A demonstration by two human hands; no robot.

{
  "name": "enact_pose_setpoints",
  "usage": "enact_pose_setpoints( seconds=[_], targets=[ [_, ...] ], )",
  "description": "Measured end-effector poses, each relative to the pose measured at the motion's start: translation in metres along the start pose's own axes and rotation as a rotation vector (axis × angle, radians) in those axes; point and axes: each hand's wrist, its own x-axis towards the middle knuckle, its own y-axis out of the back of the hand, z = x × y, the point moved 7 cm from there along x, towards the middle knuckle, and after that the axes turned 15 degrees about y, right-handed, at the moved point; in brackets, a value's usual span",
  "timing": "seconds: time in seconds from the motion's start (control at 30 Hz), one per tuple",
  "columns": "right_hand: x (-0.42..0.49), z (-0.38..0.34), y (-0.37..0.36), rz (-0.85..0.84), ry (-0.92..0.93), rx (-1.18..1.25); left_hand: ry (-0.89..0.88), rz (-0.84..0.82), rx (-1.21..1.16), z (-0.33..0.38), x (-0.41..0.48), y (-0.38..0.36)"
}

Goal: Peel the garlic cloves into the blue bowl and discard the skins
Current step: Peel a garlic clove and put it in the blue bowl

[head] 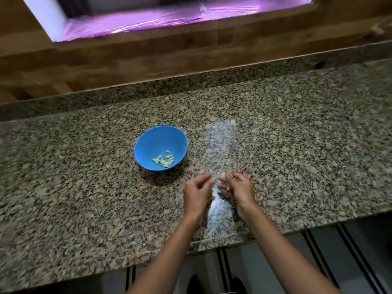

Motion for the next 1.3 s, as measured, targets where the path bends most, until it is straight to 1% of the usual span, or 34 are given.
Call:
enact_pose_setpoints(
  seconds=[0.03,0.07,0.13,0.23,0.3,0.33,0.43,0.5,0.67,0.77,0.83,0.97,1.1,1.2,1.23,1.3],
  targets=[
    [-0.007,0.002,-0.006,0.015,-0.062,0.141,0.047,-0.052,-0.095,-0.008,-0.003,-0.009],
    [-0.013,0.003,-0.011,0.010,-0.090,0.203,0.059,-0.066,-0.170,-0.010,-0.006,-0.012],
    [-0.022,0.003,-0.017,0.002,-0.125,0.250,0.046,-0.043,-0.250,-0.010,-0.007,-0.009],
    [-0.030,0.005,-0.023,-0.028,-0.184,0.296,0.031,-0.028,-0.256,-0.007,-0.010,-0.004],
    [-0.035,0.004,-0.026,-0.073,-0.189,0.271,0.017,-0.023,-0.220,-0.005,-0.011,0.002],
    [-0.035,0.004,-0.025,-0.090,-0.162,0.225,-0.014,-0.009,-0.174,-0.003,-0.011,0.006],
    [-0.031,-0.009,-0.018,-0.133,0.020,0.009,-0.189,0.026,0.041,0.005,-0.017,0.014],
    [-0.030,-0.013,-0.017,-0.161,0.024,0.044,-0.262,0.041,0.141,0.011,-0.022,0.017],
    [-0.032,-0.015,-0.010,-0.151,0.012,0.080,-0.169,-0.118,0.083,0.014,-0.020,0.018],
    [-0.035,-0.014,-0.010,-0.146,-0.017,0.123,-0.167,-0.129,0.120,0.016,-0.020,0.019],
    [-0.035,-0.013,-0.010,-0.154,-0.019,0.106,-0.156,-0.143,0.133,0.016,-0.019,0.019],
    [-0.035,-0.007,-0.008,-0.145,-0.022,0.055,-0.172,-0.133,0.244,0.013,-0.018,0.018],
    [-0.032,-0.003,-0.007,-0.118,-0.024,0.042,-0.175,-0.139,0.298,0.014,-0.016,0.016],
    [-0.031,-0.003,-0.011,-0.110,-0.005,0.038,-0.208,-0.034,0.365,0.013,-0.016,0.016],
    [-0.031,-0.002,-0.013,-0.113,0.006,0.027,-0.198,-0.001,0.355,0.011,-0.014,0.017],
    [-0.029,-0.003,-0.016,-0.117,0.021,0.013,-0.105,-0.032,0.203,0.001,-0.008,0.019]
  ],
)
